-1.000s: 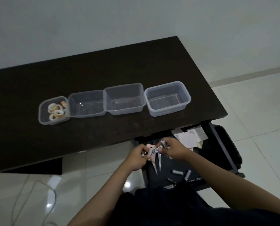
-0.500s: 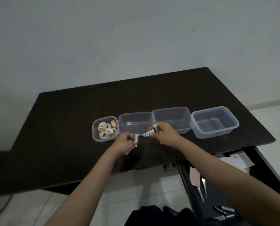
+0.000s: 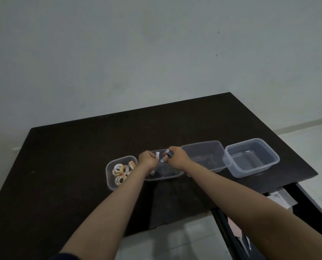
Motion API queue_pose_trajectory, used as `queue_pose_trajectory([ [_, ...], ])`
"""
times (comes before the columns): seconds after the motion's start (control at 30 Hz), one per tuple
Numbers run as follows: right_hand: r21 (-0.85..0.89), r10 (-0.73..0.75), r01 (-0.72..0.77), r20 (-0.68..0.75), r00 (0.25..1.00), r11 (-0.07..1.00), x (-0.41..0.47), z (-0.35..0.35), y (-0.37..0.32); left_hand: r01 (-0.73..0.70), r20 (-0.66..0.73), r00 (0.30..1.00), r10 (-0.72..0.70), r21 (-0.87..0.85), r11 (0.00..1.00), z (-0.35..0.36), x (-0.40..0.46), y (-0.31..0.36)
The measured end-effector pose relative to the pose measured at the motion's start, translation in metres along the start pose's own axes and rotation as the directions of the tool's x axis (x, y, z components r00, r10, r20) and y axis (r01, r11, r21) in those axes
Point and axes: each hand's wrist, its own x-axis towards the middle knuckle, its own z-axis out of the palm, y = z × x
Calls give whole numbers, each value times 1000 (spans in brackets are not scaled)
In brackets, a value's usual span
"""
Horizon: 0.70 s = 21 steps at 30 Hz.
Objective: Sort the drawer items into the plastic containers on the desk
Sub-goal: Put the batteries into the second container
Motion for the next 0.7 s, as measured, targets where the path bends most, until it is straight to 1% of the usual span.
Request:
queue_pose_trajectory([
  [0.13,-61,32,-35,-48,998,997,10,11,4,4,49,999,-4,-7,1000,4,11,-9],
  [0.27,-119,39,-42,-25,999,992,14,16,6,-8,106,994,15,-66,998,4,21,-23],
  [0.5,-115,-63,66,31,998,991,19,9,5,-79,175,980,98,-113,990,-5,15,-23],
  [0.6,-129,-118,121,33,992,984,15,0,6,-123,166,975,146,-142,982,-6,10,-27],
  [0.7,-116,-143,143,7,990,983,5,-9,12,-183,100,973,207,-207,961,-4,-1,-30],
])
